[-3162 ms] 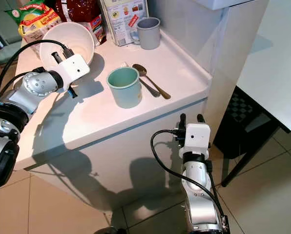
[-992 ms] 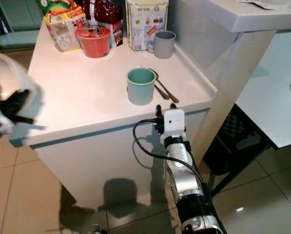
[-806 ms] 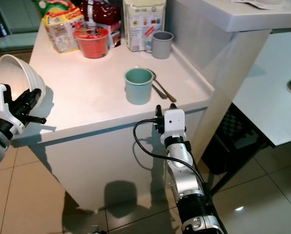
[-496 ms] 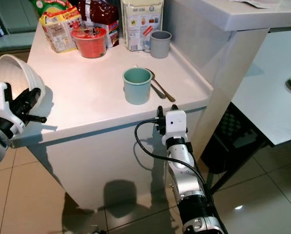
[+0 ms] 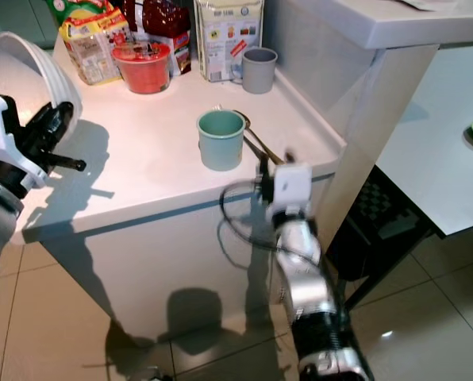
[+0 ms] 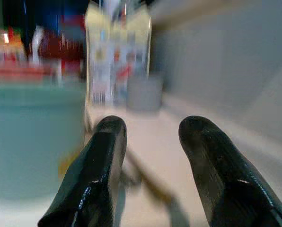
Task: Setting the table
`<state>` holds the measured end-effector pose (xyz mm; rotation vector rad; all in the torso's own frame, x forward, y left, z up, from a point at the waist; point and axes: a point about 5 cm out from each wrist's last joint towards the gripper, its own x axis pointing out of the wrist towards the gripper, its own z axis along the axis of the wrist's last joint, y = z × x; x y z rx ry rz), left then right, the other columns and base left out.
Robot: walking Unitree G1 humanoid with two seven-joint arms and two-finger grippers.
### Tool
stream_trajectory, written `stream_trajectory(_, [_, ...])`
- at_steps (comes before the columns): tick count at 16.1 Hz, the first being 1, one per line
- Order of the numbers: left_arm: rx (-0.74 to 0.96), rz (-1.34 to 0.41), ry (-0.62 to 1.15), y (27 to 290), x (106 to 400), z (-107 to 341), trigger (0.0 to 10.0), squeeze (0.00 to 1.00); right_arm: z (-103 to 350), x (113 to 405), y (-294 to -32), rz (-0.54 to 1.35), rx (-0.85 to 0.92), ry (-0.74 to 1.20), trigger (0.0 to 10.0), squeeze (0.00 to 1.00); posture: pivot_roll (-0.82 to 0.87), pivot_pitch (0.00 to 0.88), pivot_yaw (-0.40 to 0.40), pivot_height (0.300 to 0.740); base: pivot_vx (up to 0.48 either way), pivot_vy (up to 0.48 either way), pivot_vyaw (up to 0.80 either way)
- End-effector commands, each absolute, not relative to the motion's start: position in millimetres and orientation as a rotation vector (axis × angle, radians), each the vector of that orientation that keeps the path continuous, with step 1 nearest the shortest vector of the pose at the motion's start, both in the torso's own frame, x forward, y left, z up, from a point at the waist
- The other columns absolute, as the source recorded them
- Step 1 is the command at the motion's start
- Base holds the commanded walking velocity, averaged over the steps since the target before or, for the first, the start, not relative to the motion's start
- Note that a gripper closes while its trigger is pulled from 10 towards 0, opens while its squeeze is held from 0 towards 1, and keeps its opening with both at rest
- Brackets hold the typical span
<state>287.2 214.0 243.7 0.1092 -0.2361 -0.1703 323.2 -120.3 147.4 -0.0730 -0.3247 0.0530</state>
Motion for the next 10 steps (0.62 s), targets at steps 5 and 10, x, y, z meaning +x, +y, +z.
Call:
stream_trajectory(5, [0.125,-0.177,-0.298,208.8,289.3,255.5,0.0,0.00,167.8,321.4,-119.6,0.041,-0.052,-0.383,10.0,0.00,0.19,0.000,0.035,0.740,0.000,0.000,0.00])
stream_trajectory(10, [0.124,-0.194,-0.255,206.5,292.8,250.0,0.0,0.00,159.1,319.1,-115.5,0.040,-0.038,-0.341,10.0,0.00,0.20,0.000,0.050,0.740,0.000,0.000,0.00])
